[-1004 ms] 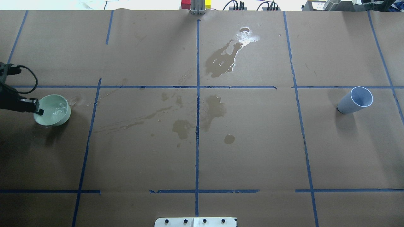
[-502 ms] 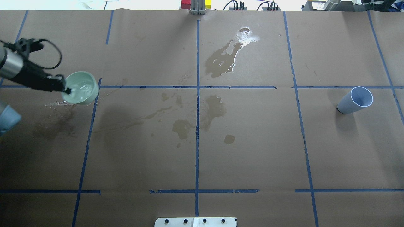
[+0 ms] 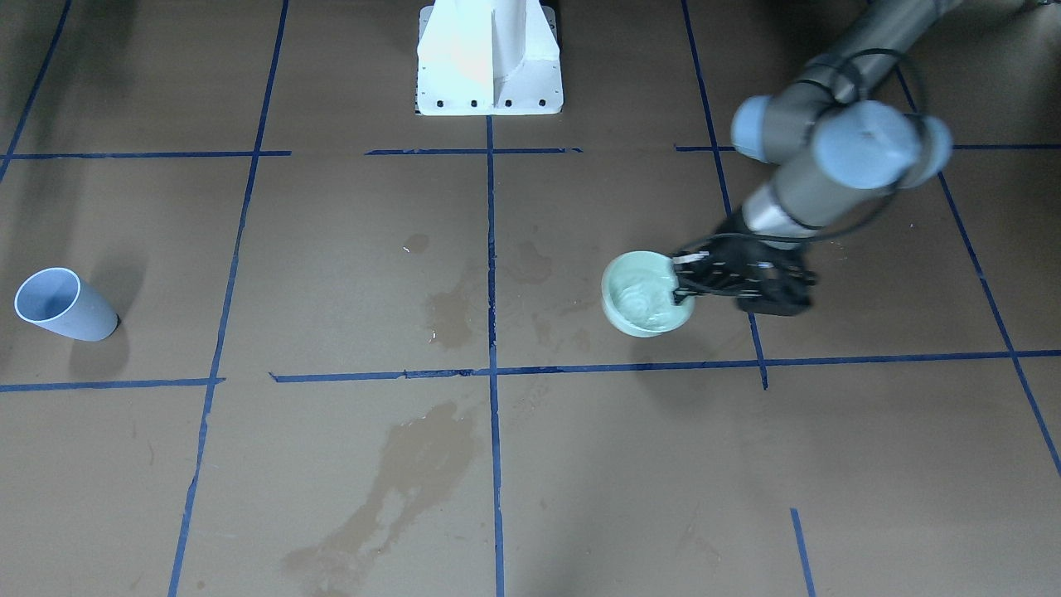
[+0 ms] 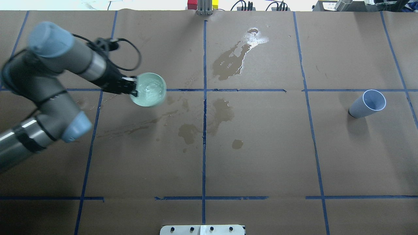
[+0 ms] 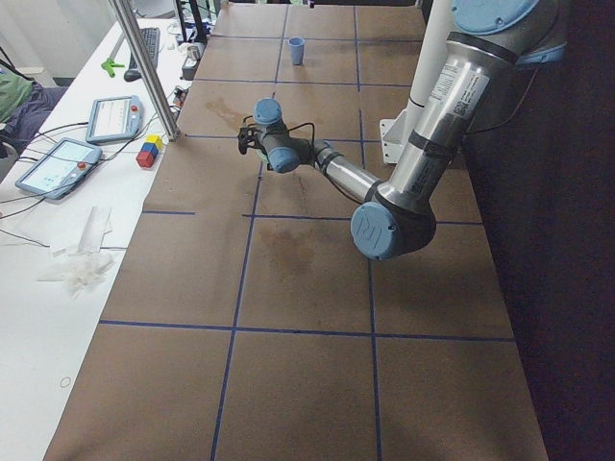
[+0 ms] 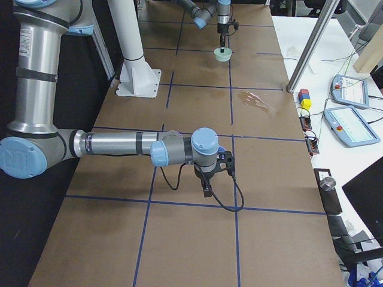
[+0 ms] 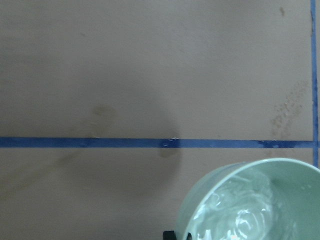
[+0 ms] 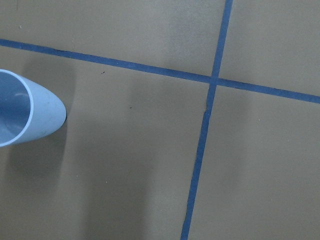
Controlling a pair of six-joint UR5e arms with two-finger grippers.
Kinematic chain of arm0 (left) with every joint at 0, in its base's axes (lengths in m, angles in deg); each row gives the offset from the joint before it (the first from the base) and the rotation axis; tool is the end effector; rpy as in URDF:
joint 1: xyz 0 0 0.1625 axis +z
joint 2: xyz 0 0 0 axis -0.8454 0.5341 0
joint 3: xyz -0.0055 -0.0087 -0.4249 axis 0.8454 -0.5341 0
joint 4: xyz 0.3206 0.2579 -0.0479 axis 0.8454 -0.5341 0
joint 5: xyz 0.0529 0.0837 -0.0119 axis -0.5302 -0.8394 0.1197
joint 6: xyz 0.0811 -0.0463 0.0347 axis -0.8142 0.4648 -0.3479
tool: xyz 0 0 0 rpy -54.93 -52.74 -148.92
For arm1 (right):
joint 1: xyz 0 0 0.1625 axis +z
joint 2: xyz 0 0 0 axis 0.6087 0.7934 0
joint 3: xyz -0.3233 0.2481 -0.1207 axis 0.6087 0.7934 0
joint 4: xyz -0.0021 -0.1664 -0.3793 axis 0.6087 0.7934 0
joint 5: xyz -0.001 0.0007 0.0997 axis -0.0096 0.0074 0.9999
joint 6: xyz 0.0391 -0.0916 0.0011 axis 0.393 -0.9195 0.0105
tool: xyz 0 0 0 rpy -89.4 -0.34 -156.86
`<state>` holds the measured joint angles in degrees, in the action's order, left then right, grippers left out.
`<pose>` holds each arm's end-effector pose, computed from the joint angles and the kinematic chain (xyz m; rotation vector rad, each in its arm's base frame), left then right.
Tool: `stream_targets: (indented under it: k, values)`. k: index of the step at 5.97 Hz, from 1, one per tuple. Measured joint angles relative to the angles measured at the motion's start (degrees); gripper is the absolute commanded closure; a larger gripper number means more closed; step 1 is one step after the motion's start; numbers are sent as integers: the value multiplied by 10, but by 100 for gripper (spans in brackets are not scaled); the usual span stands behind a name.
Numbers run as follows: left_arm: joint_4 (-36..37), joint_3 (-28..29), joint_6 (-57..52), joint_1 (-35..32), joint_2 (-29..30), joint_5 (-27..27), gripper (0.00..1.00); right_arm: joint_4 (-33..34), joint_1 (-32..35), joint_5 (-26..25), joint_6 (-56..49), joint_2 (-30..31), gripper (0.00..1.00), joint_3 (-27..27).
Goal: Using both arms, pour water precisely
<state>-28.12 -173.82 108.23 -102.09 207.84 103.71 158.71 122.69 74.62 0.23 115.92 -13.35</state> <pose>0.4287 -0.5274 0.3072 0.0567 1.0976 -0.0707 0.0262 -0.4359 0.6200 0.1256 -0.7941 -0.1517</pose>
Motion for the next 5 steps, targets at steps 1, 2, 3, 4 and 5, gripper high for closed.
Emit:
stream_targets:
  k: [1,2,3,4,5]
  values:
    - [34,10,21,36,40,-35,100,0,0,3,0,0,0,0]
    - [51,39,41,66,83,-65,100,0,0,4,-1,0,0,1]
    - [56,72,53,84,117,-83,98,0,0,4,-1,0,0,1]
    - [57,93,56,97,133,-94,94,0,0,4,-1,0,0,1]
    - [56,105,57,107,139,-103,83,0,0,4,-1,0,0,1]
